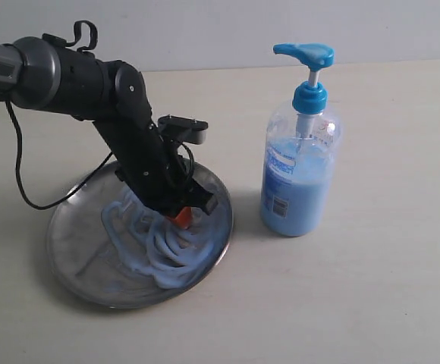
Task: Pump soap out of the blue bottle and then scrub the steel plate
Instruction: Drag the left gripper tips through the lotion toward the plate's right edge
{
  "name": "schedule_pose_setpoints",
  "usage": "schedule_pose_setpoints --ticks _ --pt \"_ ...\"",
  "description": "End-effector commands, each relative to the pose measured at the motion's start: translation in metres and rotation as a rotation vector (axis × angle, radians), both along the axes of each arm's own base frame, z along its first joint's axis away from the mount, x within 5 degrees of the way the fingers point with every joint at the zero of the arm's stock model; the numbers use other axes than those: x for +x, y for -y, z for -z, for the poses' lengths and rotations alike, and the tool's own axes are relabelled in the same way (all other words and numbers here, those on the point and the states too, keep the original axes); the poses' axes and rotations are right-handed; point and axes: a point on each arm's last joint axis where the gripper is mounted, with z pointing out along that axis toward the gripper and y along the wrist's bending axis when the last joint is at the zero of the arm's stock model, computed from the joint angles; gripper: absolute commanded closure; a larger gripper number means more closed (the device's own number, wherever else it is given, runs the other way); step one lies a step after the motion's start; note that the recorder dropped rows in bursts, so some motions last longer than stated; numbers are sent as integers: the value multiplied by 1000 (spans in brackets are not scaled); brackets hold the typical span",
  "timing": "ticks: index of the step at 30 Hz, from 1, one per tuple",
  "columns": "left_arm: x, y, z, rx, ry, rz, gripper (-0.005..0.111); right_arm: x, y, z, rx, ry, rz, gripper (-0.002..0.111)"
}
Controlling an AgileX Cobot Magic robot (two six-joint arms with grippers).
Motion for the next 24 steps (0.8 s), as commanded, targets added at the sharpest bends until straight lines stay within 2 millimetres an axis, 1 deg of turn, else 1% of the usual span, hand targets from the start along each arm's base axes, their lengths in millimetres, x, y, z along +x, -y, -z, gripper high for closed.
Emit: schedule_pose_setpoints --ticks 1,8,19,24 --pt "-13 0 19 -12 -111 36 107 0 0 1 1 11 5 108" --pt "-7 9 17 -107 -65 -23 107 0 0 1 1 11 5 108" --pt "7 11 17 -131 82 -81 107 0 0 1 1 11 5 108" --pt "9 9 18 -112 110 -62 107 0 0 1 1 11 5 108"
